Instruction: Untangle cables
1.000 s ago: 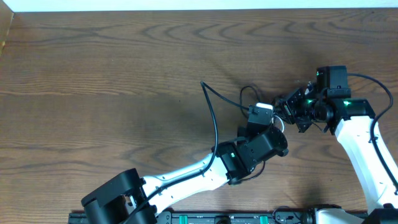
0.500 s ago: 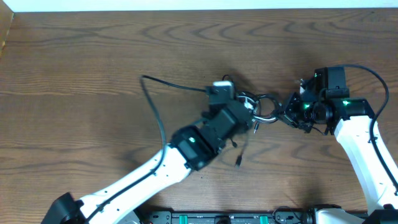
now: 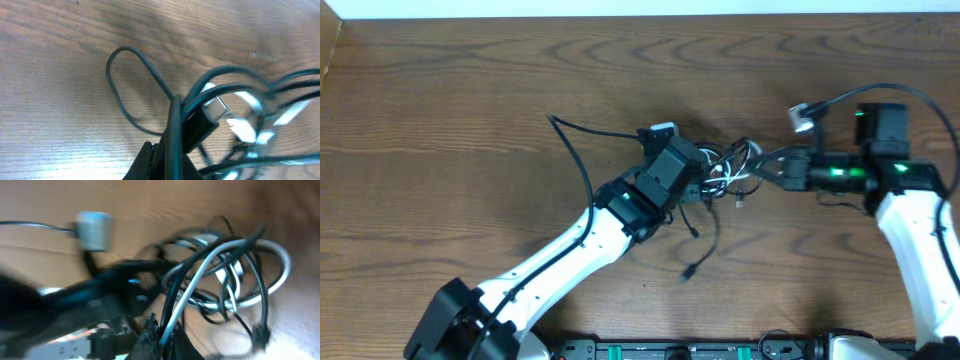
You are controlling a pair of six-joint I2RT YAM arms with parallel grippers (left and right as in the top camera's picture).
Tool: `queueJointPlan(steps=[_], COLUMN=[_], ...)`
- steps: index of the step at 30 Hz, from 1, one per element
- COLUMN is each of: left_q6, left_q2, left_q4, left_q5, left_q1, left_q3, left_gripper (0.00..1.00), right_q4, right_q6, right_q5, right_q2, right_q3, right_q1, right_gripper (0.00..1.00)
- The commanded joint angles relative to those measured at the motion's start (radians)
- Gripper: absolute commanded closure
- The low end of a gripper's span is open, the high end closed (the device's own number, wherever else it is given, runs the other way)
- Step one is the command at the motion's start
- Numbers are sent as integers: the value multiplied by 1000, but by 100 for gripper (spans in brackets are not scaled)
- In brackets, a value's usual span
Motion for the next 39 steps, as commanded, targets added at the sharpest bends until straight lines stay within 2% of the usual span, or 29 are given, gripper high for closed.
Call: queueJointPlan(steps=[1, 5, 8, 10, 15, 20, 22, 25, 30, 37, 39], left_q6=[-14, 21, 19, 13, -50, -45, -8, 24, 55, 39, 12], left_q2=[15, 16, 15, 15, 14, 14, 14, 14, 14, 14, 14], left_q4=[-7, -11, -36, -38, -15, 99, 158, 220, 221, 222, 229], left_q5=[-4, -61, -147, -132, -14, 272, 374, 486, 498, 555, 576], left_q1=[4, 5, 15, 32, 83, 144, 167, 189, 178, 178, 179], left_q3=[14, 14, 14, 14, 14, 14, 14, 14, 14, 14, 14], left_gripper=[92, 92, 92, 92, 92, 92, 92, 92, 92, 92, 92], right_q4=[48, 58, 45, 21, -65, -131, -146, -151, -111, -105, -116], right_q6=[-101, -99, -45, -24, -18, 48, 58, 47, -66, -60, -36], right_q5=[-242, -186, -23, 91, 327, 521, 528, 388, 98, 258, 297], right_q2=[-78, -114, -133, -144, -147, -146, -146, -146, -146, -146, -146], right_q3=[11, 11, 11, 11, 11, 11, 11, 11, 11, 11, 11], right_q1=[-107, -187, -235, -255, -252, -230, -223, -209, -153, -62, -42], right_gripper=[99, 99, 99, 99, 99, 99, 97, 89, 81, 64, 64])
